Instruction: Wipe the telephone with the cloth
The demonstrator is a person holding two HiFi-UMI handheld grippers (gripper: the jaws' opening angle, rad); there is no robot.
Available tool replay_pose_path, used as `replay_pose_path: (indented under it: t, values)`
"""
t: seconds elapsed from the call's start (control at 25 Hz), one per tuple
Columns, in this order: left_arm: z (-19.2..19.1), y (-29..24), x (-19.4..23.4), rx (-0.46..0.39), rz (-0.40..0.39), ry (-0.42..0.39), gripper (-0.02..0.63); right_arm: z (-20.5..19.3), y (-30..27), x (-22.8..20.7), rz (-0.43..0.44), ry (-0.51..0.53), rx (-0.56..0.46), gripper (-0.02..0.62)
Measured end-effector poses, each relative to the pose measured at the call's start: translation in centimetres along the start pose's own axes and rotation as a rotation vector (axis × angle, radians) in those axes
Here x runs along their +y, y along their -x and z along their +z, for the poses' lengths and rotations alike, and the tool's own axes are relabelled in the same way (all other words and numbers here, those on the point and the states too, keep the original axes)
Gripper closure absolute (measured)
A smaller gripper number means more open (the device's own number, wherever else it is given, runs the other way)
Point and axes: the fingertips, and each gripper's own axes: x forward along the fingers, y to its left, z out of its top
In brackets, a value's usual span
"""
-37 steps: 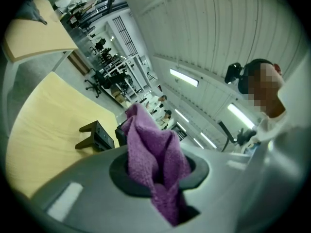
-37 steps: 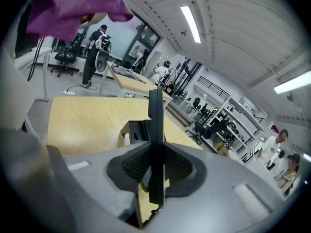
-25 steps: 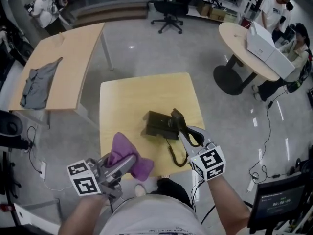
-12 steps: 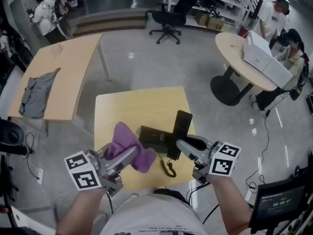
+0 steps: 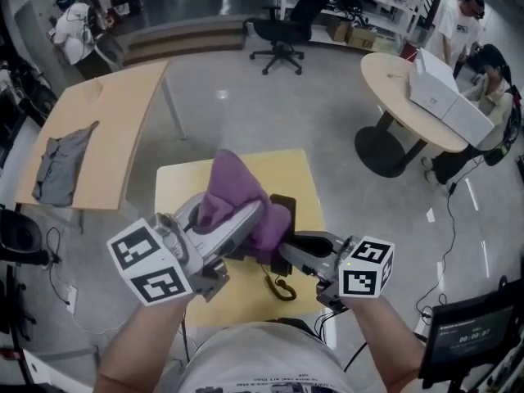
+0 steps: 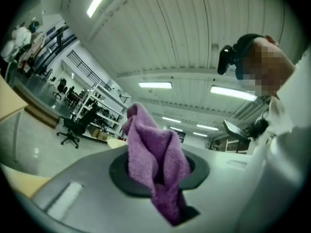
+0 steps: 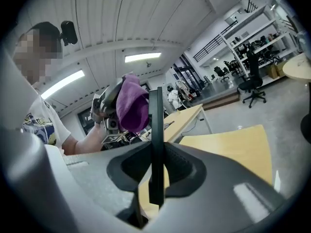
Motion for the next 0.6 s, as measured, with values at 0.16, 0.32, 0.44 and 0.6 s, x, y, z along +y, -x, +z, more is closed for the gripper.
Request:
replay_pose_path:
  t: [0.16, 0.32, 0.44, 0.6]
  values:
    - [-0.2, -1.6, 0.8, 0.016, 0.050, -0.070, 0.518, -0.1, -0.7, 0.0, 0.009, -0.015, 0.003, 0.520]
    - [-2.3, -2.0, 0.5, 0.081, 0.041, -0.102, 0.520, 0.3, -0.5, 0.0, 0.013, -0.037, -0.019, 0.520]
    - [-4.1, -1.8, 0.1, 0.128, 0.028, -0.107, 0.520, 0.6, -0.2, 0.0, 0.009, -0.040, -0.031, 0.520]
    - [-6.4, -0.9, -0.3, 0.174, 0.021, -0.114, 0.520, 0.7, 0.3, -0.1, 0.004, -0.044, -0.043, 0.520]
